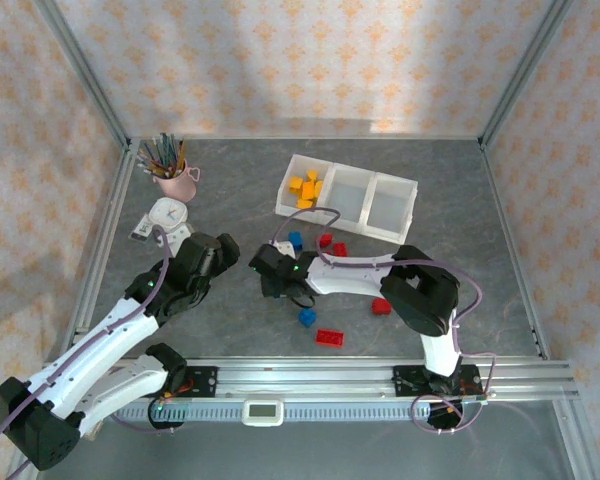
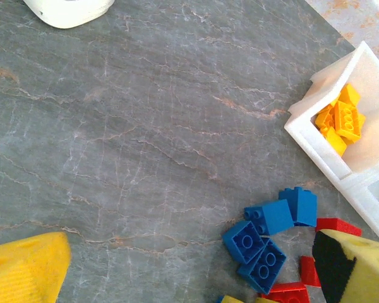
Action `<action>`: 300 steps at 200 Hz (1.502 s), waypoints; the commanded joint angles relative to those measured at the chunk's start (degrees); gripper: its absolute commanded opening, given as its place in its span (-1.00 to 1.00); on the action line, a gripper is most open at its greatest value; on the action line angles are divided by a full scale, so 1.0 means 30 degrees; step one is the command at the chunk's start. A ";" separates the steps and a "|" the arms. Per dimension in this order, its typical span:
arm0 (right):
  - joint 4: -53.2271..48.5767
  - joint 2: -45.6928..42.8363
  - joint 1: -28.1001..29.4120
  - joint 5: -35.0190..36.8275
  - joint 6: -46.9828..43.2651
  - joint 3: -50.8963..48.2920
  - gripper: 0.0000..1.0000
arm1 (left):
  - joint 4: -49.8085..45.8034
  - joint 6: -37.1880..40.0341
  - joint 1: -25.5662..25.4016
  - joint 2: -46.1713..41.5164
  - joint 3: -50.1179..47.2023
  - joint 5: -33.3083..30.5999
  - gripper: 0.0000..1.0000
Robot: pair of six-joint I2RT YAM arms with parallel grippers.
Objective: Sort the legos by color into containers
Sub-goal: Pick up the lego from the center of the table, then place the lego in the container.
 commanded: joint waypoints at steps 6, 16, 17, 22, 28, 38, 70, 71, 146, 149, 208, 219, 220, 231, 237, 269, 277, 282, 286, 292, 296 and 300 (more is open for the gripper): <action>-0.0475 0.0094 0.0127 0.0980 -0.0361 0.0745 -0.17 | -0.0627 -0.0194 0.0157 -0.0225 0.0001 -0.0254 0.99; -0.0673 -0.0127 0.0131 0.1183 -0.0546 0.0906 -0.18 | -0.0620 -0.0151 0.0163 -0.0225 0.0115 -0.0147 0.99; -0.0679 -0.0158 0.0151 0.1208 -0.0577 0.0922 -0.18 | -0.0620 -0.0141 0.0170 -0.0225 0.0124 -0.0131 0.99; -0.0738 -0.0325 0.0116 0.1282 -0.0685 0.0969 -0.19 | -0.0624 -0.0097 0.0180 -0.0222 0.0235 -0.0061 0.99; -0.0823 -0.0561 0.0139 0.1385 -0.0844 0.1001 -0.19 | -0.0648 -0.0059 0.0169 -0.0197 0.0367 0.0013 0.99; -0.0973 -0.0991 0.0112 0.1521 -0.1045 0.1108 -0.19 | -0.0705 0.0039 0.0185 -0.0196 0.0617 0.0126 0.99; -0.1439 -0.3192 -0.0426 0.1811 -0.1669 0.0992 -0.18 | -0.0832 0.0615 0.0193 -0.0008 0.1842 0.0181 0.99; -0.1443 -0.3287 -0.0464 0.1815 -0.1695 0.0979 -0.19 | -0.0829 0.0622 0.0185 0.0015 0.1881 0.0208 0.99; -0.1432 -0.7256 -0.6827 0.1883 -0.4197 -0.0017 -0.17 | 0.1925 0.2578 0.0178 0.3150 0.3804 0.2580 0.99; -0.1372 -0.7211 -0.7095 0.1886 -0.4385 0.0012 -0.17 | 0.2075 0.2653 0.0202 0.3368 0.3878 0.2711 0.99; -0.0729 -0.3355 -1.0831 0.1319 -0.6702 0.3256 -0.16 | 0.5350 0.3761 0.0179 0.7600 0.5537 0.5420 0.99; -0.0550 -0.2442 -1.1254 0.1204 -0.7050 0.4034 -0.16 | 0.6190 0.3823 0.0169 0.8062 0.5514 0.5786 0.99; -0.0545 -0.2356 -1.1284 0.1204 -0.7051 0.4111 -0.16 | 0.6257 0.3808 0.0158 0.8123 0.5505 0.5794 0.99; -0.0441 -0.1418 -1.1578 0.1233 -0.7358 0.4924 -0.15 | 0.6704 0.3721 0.0186 0.8560 0.5610 0.5909 0.99; -0.0584 -0.0878 -1.1753 0.1281 -0.7459 0.5457 -0.13 | 0.6844 0.3706 0.0174 0.8824 0.5738 0.5971 0.99; -0.1067 0.0743 -1.2456 0.0708 -0.7516 0.7449 0.15 | 0.7134 0.3648 0.0164 0.9654 0.6166 0.6124 0.99; -0.1096 0.0781 -1.2434 0.0586 -0.7649 0.7733 0.18 | 0.7209 0.3633 0.0184 0.9709 0.6126 0.6123 0.99; -0.1124 0.0755 -1.2452 0.0468 -0.7676 0.7860 0.20 | 0.7221 0.3604 0.0152 0.9734 0.6114 0.6099 0.99; -0.1153 0.0712 -1.2456 0.0380 -0.7707 0.7976 0.22 | 0.7257 0.3590 0.0161 0.9736 0.6124 0.6099 0.99; -0.1154 0.0599 -1.2456 0.0277 -0.7738 0.8015 0.24 | 0.7260 0.3563 0.0154 0.9747 0.6119 0.6053 0.99; -0.1154 0.0519 -1.2456 0.0240 -0.7753 0.7995 0.25 | 0.7261 0.3545 0.0166 0.9713 0.6111 0.6044 0.99; -0.1169 0.0396 -1.2456 0.0173 -0.7754 0.7968 0.26 | 0.7261 0.3531 0.0185 0.9692 0.6087 0.6009 0.99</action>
